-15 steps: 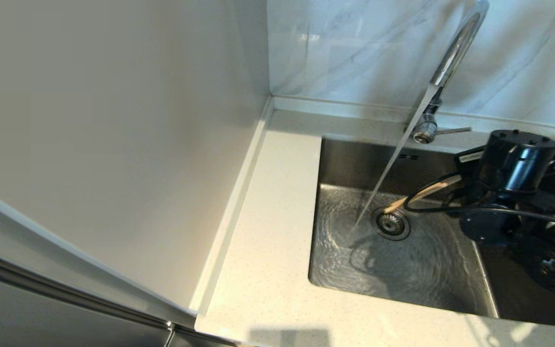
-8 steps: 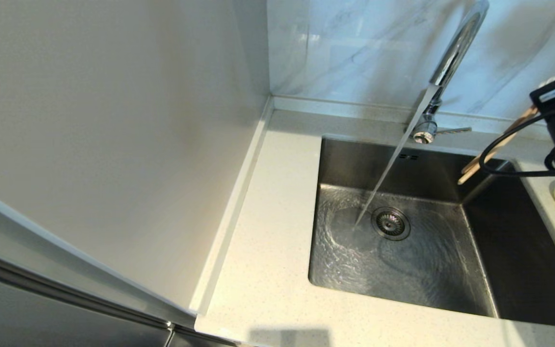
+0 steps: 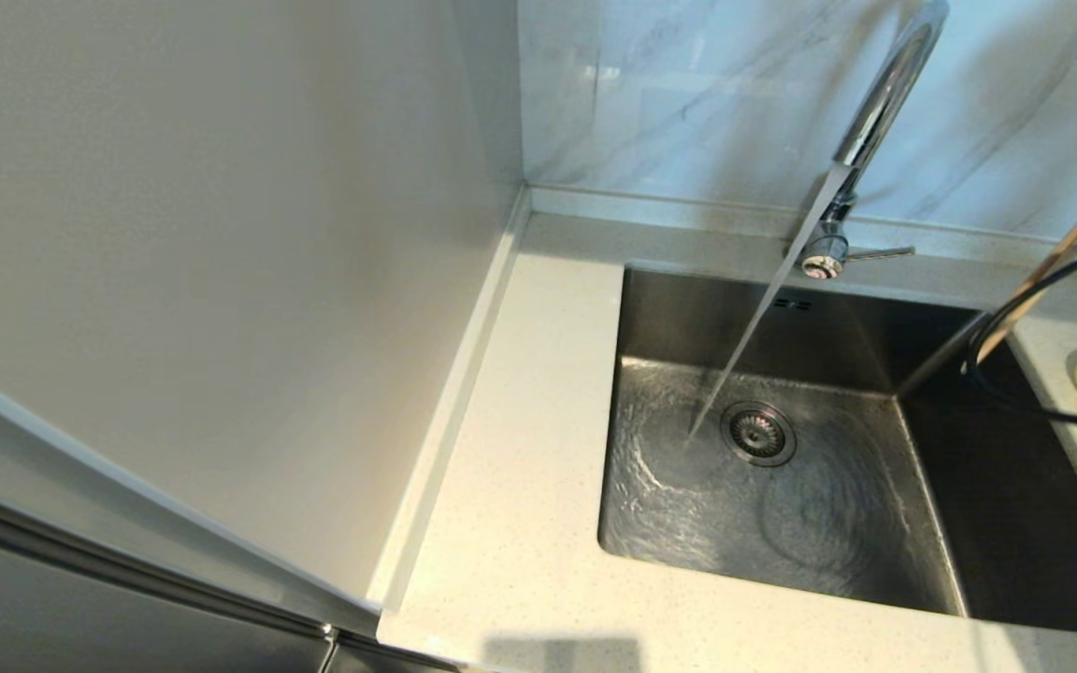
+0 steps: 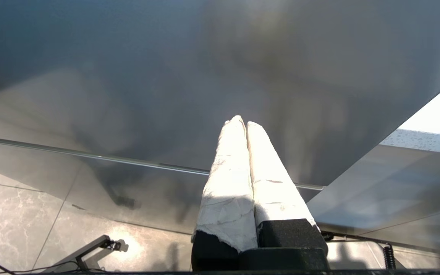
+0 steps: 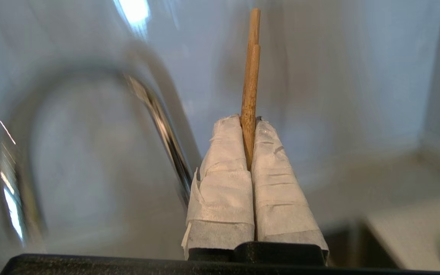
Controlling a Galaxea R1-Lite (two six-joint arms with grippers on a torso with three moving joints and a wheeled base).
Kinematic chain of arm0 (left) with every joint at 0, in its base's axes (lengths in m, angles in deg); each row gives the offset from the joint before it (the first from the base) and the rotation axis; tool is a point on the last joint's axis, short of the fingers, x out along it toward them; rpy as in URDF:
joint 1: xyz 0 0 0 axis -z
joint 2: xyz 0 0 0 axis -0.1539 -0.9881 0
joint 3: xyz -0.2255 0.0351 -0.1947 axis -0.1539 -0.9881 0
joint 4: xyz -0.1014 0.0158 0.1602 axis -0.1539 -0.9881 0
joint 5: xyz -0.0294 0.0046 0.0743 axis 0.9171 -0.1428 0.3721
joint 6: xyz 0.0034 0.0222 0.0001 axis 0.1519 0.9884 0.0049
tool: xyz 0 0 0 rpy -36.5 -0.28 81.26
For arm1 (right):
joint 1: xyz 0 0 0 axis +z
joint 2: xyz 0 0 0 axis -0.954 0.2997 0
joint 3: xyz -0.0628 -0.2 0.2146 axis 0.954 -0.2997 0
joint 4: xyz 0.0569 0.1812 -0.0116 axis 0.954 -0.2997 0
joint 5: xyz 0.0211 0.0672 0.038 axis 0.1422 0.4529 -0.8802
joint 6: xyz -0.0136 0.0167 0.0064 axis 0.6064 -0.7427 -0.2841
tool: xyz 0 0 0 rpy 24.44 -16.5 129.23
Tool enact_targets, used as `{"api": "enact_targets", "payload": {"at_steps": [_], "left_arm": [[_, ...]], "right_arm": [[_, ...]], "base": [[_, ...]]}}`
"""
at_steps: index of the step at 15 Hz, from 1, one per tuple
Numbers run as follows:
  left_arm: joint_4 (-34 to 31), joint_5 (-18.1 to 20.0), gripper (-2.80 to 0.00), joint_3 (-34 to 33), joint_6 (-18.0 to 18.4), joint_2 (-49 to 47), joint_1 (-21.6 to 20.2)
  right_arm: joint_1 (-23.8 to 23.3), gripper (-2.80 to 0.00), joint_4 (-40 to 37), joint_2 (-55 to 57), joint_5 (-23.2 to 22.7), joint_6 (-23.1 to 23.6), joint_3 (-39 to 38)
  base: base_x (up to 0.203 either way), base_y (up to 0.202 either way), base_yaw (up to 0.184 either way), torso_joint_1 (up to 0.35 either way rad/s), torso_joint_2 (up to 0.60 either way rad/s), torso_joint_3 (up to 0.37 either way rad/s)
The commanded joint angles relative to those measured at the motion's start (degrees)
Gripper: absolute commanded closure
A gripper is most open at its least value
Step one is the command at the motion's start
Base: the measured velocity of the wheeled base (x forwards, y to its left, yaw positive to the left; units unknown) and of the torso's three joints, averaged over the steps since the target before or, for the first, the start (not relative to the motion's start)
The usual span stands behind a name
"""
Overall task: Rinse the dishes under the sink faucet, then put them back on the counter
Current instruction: Place the chopsticks on the table
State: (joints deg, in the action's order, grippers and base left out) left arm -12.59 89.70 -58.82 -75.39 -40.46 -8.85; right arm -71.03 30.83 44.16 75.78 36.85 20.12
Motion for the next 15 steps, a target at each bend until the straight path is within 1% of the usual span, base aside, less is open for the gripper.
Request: {"api": "enact_targets", "payload": {"at_steps": [1,2,3,4,6,8,9,10,12,13,15], "left_arm": [[0.02,0.0,0.0,0.0,-0.04,0.0,0.0],[0.02,0.0,0.0,0.0,0.04,0.0,0.0],[0.02,0.0,0.0,0.0,-0.04,-0.09,0.0],[0.02,0.0,0.0,0.0,-0.01,-0.09,0.0],[0.02,0.0,0.0,0.0,-0.04,0.0,0.0],[0.02,0.0,0.0,0.05,-0.04,0.0,0.0],[0.02,0.0,0.0,0.0,-0.04,-0.05,0.0],[0.02,0.0,0.0,0.0,-0.04,0.0,0.0],[0.02,0.0,0.0,0.0,-0.04,-0.09,0.0],[0.02,0.0,0.0,0.0,-0.04,0.0,0.0],[0.02,0.0,0.0,0.0,-0.04,0.0,0.0]], "right_arm": [[0.46,0.0,0.78,-0.32,0.23,0.05,-8.92],[0.34,0.0,0.58,-0.56,0.36,0.2,-10.91],[0.2,0.0,0.31,-0.87,0.63,0.39,-10.77],[0.25,0.0,0.43,-1.49,1.02,1.0,-8.82],[0.51,0.0,1.18,-4.02,1.31,3.81,-7.69],[0.56,0.0,1.01,-3.94,1.58,4.41,-0.46],[0.58,0.0,0.97,-3.85,1.65,4.43,1.66],[0.59,0.0,1.01,-3.84,1.7,4.46,1.25],[0.43,0.0,0.87,-4.08,1.82,4.54,-4.32],[0.04,0.0,0.48,-4.13,1.87,4.56,-5.0],[-0.75,0.0,-0.49,-4.19,1.96,4.56,-0.27]], "base": [[0.0,0.0,0.0,0.0,0.0,0.0],[0.0,0.0,0.0,0.0,0.0,0.0],[0.0,0.0,0.0,0.0,0.0,0.0],[0.0,0.0,0.0,0.0,0.0,0.0],[0.0,0.0,0.0,0.0,0.0,0.0],[0.0,0.0,0.0,0.0,0.0,0.0],[0.0,0.0,0.0,0.0,0.0,0.0],[0.0,0.0,0.0,0.0,0.0,0.0],[0.0,0.0,0.0,0.0,0.0,0.0],[0.0,0.0,0.0,0.0,0.0,0.0],[0.0,0.0,0.0,0.0,0.0,0.0]]}}
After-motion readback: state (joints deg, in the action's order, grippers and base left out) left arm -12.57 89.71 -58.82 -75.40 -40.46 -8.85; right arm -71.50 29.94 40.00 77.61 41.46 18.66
